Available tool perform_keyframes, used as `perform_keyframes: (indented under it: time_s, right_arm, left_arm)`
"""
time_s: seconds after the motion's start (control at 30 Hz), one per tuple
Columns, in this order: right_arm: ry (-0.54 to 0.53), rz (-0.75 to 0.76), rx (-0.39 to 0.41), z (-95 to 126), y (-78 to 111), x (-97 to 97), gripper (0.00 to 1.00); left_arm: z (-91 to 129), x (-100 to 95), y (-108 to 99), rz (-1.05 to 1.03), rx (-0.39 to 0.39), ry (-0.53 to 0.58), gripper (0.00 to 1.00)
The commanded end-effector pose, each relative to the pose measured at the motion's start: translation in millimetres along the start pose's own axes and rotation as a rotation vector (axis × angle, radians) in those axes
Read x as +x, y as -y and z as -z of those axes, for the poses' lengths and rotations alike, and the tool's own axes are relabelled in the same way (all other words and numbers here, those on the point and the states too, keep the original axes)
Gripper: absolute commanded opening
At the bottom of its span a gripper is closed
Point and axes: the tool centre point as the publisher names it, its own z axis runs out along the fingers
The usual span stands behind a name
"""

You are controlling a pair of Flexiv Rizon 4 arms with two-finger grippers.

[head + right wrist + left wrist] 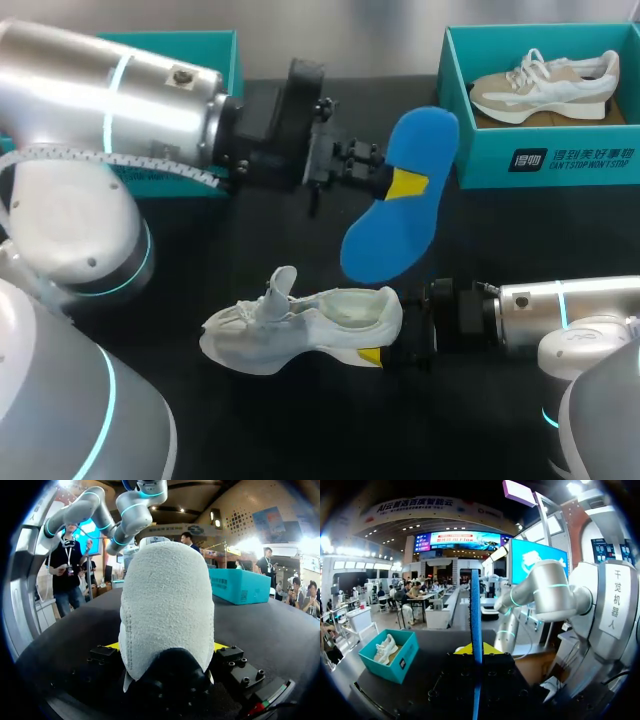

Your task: Take the shoe out of the shoebox, open the shoe tongue, remove and reinsert the insole, then place the shoe into the shoebox

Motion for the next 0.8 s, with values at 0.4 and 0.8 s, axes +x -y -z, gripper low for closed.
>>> perform_keyframes:
  time_s: [0.4, 0.8]
  right_arm:
    - [-0.001, -0.001, 0.006, 0, 0.4, 1.5, 0.0]
    - [-0.001, -0.001, 0.006, 0, 0.4, 1.5, 0.0]
  left_arm:
    - [22, 21.0, 15, -0.006, 0.086, 0.024, 0.0]
    - [59, 50.4, 31, 0.111, 0.179, 0.003, 0.0]
